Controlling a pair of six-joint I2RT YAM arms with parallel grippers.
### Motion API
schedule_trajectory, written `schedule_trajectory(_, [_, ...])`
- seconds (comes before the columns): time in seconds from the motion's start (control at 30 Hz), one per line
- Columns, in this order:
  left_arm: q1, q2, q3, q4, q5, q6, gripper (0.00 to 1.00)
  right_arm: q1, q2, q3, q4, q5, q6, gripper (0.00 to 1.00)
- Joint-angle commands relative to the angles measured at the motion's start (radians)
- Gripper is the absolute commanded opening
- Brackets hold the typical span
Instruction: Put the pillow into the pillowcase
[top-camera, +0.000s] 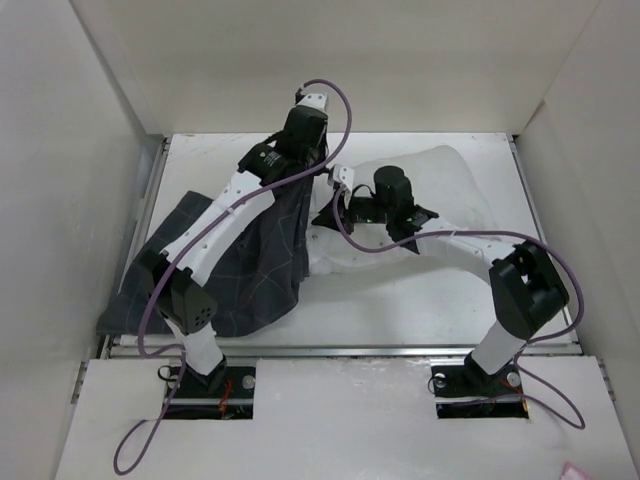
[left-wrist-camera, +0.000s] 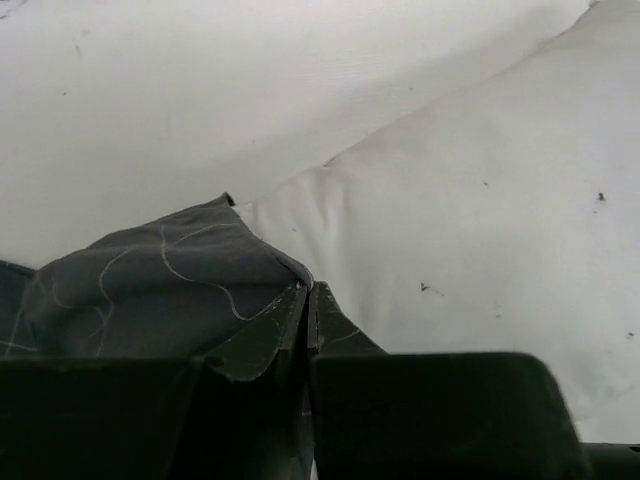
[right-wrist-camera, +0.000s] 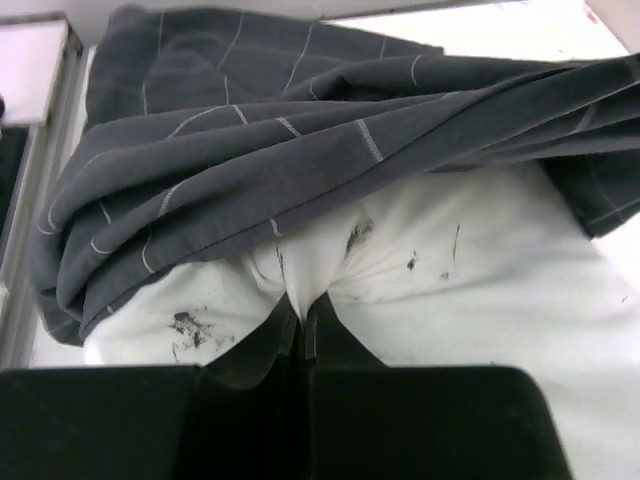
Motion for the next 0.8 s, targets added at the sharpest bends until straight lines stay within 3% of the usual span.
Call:
schedule_trajectory(0.0, [-0.06,-0.056,-0.021,0.139,0.19,-0.058,0.0,0.046,0.019,-0.077,0.389,0.047,0.325,0.0])
schedule_trajectory(0.03, [-0.072,-0.066,-0.04,0.148,0.199,-0.08,0.0,0.046,0.019,-0.106,0.582,0.112,0.402,0.0])
schedule_trajectory(0.07, [-0.072,-0.066,-0.056,0.149,0.199,-0.09,0.0,0.046,0.028,-0.143,0.648,0.195,0.456,0.01])
schedule_trajectory(0.13, [-0.097,-0.096,-0.121,0.159,0.178,-0.11,0.0,0.046,0.016,-0.152,0.672,0.236,0.507,0.28])
schedule_trajectory(0.17, [-0.097,-0.112,-0.148,0.159,0.178,-0.13,0.0,0.035,0.016,-0.152,0.651,0.236,0.507,0.31])
schedule_trajectory(0.2, [-0.097,-0.127,-0.176,0.173,0.178,-0.14,0.0,0.035,-0.002,-0.152,0.626,0.236,0.507,0.42])
schedule_trajectory(0.3, [-0.097,-0.193,-0.288,0.207,0.178,-0.162,0.0,0.015,-0.058,-0.152,0.528,0.236,0.48,0.57])
schedule_trajectory(0.37, [-0.097,-0.23,-0.34,0.216,0.134,-0.174,0.0,-0.016,-0.122,-0.164,0.427,0.252,0.443,0.8])
schedule_trajectory(0.4, [-0.097,-0.239,-0.353,0.216,0.117,-0.174,0.0,-0.016,-0.143,-0.164,0.384,0.275,0.423,0.8])
schedule_trajectory(0.47, [-0.097,-0.254,-0.374,0.216,0.089,-0.174,0.0,-0.028,-0.186,-0.161,0.269,0.315,0.265,0.99])
schedule_trajectory(0.5, [-0.097,-0.264,-0.374,0.216,0.06,-0.174,0.0,-0.04,-0.187,-0.132,0.059,0.329,0.181,0.99])
schedule_trajectory(0.6, [-0.097,-0.276,-0.374,0.216,0.029,-0.165,0.0,-0.068,-0.167,0.002,-0.305,0.421,-0.058,0.99])
schedule_trajectory(0.77, [-0.097,-0.285,-0.406,0.216,-0.008,-0.165,0.0,-0.102,-0.194,0.026,-0.499,0.391,-0.171,1.0])
